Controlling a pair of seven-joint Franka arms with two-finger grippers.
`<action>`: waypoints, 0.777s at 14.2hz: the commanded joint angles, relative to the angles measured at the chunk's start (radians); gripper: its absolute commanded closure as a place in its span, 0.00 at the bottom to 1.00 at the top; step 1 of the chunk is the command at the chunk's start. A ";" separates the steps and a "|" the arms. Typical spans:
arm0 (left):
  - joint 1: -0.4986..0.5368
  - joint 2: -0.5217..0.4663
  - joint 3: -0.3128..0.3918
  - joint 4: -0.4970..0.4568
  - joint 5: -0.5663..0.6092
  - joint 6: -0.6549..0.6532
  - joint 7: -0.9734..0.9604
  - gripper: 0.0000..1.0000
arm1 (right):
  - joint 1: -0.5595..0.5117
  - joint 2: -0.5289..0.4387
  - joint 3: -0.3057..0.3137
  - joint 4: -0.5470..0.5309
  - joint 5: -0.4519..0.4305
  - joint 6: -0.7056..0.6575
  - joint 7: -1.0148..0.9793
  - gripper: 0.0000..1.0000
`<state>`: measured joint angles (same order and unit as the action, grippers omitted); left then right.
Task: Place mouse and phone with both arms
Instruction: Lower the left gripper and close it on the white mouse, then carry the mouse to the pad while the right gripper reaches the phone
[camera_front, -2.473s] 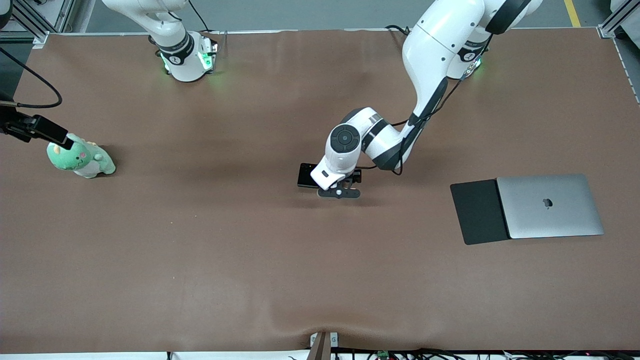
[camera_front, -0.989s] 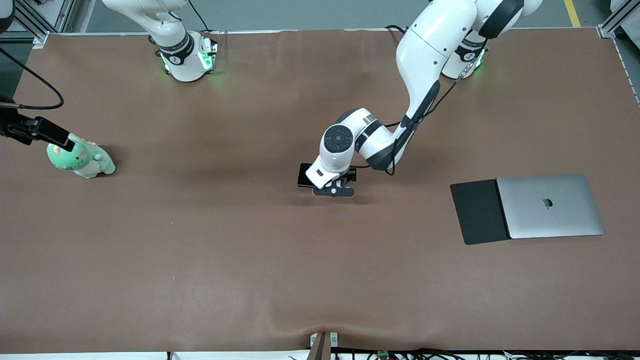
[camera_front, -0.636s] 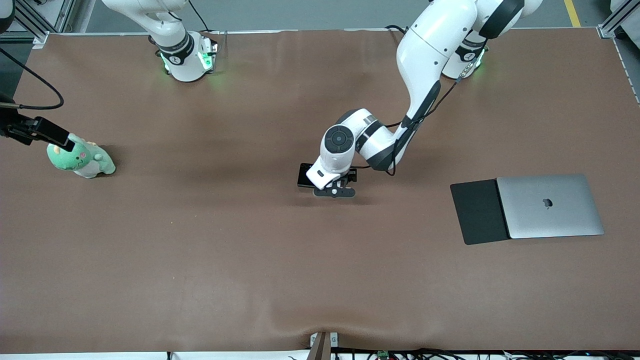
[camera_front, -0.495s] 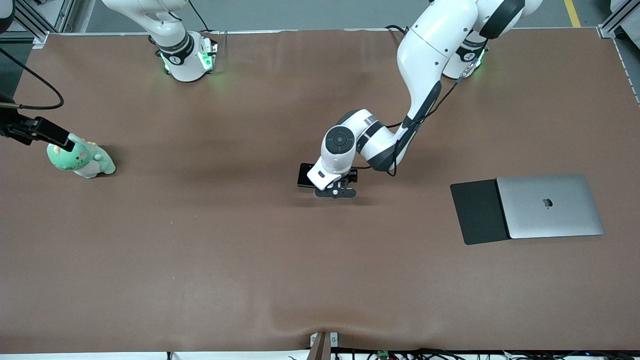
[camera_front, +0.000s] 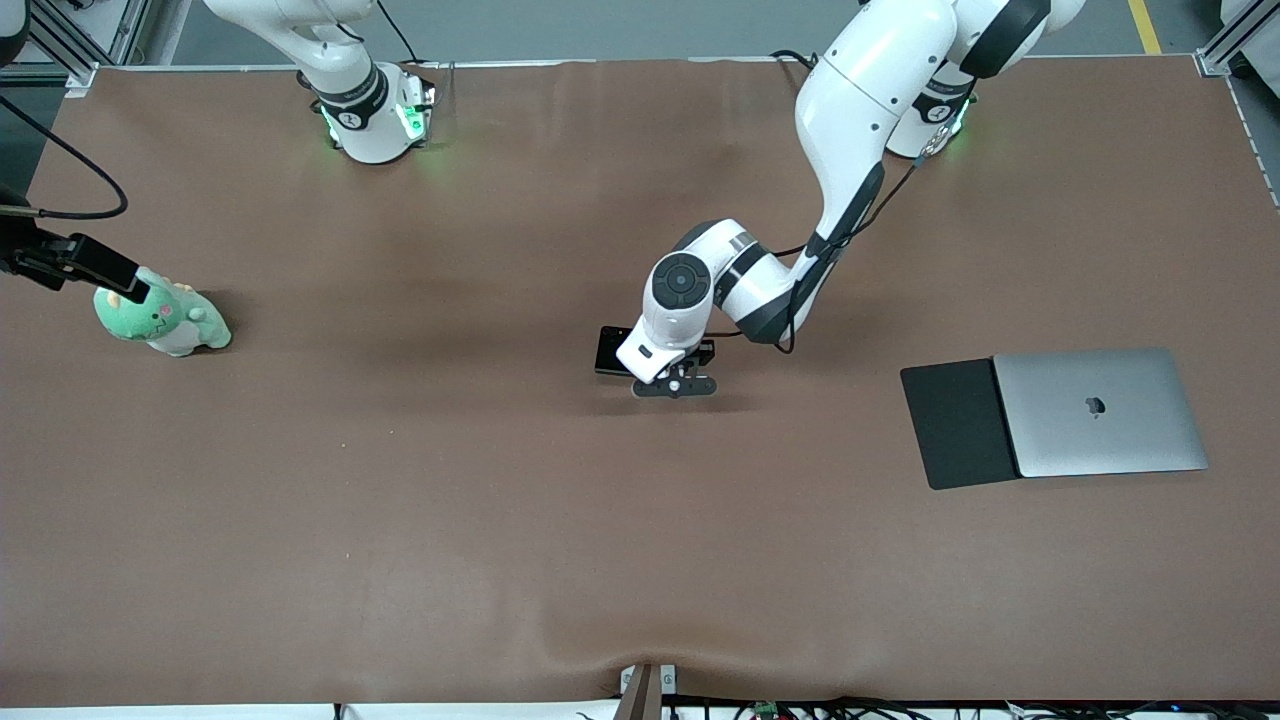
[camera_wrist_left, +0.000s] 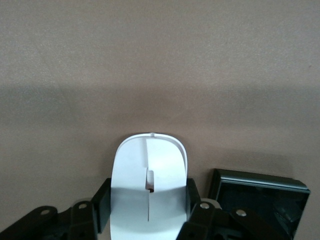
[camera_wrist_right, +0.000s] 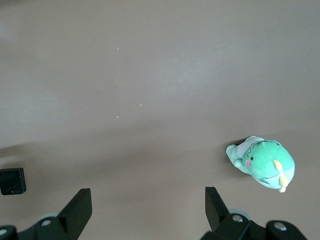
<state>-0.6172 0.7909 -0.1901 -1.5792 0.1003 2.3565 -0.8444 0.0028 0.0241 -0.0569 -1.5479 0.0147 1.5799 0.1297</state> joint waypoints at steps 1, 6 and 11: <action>0.007 -0.053 0.001 -0.037 0.030 -0.026 -0.016 0.74 | 0.000 -0.003 0.005 -0.004 -0.013 0.006 -0.009 0.00; 0.102 -0.211 0.001 -0.169 0.032 -0.106 -0.001 0.72 | 0.149 0.031 0.008 -0.001 -0.009 0.017 0.008 0.00; 0.243 -0.370 0.000 -0.306 0.032 -0.106 0.094 0.73 | 0.308 0.166 0.009 -0.003 -0.001 0.080 0.034 0.00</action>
<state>-0.4269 0.5166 -0.1853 -1.7829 0.1105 2.2513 -0.7958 0.2717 0.1293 -0.0408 -1.5645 0.0160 1.6412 0.1549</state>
